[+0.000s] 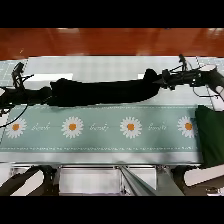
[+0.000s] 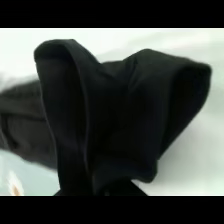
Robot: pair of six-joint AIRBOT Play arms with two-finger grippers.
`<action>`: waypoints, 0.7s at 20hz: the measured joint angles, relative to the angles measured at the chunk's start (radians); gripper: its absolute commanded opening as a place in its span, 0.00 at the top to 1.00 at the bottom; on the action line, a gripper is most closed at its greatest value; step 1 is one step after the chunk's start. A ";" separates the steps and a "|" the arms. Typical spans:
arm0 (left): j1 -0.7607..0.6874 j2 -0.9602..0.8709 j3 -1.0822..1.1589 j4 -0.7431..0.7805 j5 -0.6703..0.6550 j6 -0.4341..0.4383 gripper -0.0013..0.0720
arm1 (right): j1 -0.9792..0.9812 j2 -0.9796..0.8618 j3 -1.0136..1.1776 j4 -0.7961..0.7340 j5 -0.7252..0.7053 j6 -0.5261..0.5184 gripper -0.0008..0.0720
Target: Fold the shirts.
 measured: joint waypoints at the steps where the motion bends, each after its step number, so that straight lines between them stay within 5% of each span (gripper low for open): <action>1: -0.030 -0.008 0.006 -0.016 0.025 0.008 0.95 | -0.004 0.050 -0.014 -0.026 0.014 0.002 0.95; 8: -0.369 -0.296 0.287 -0.056 0.105 -0.043 0.96 | -0.030 0.450 -0.160 -0.110 0.092 0.011 0.95; 14: -0.684 -0.683 0.734 0.050 -0.085 -0.192 0.95 | -0.033 0.703 -0.210 -0.123 0.139 0.052 0.95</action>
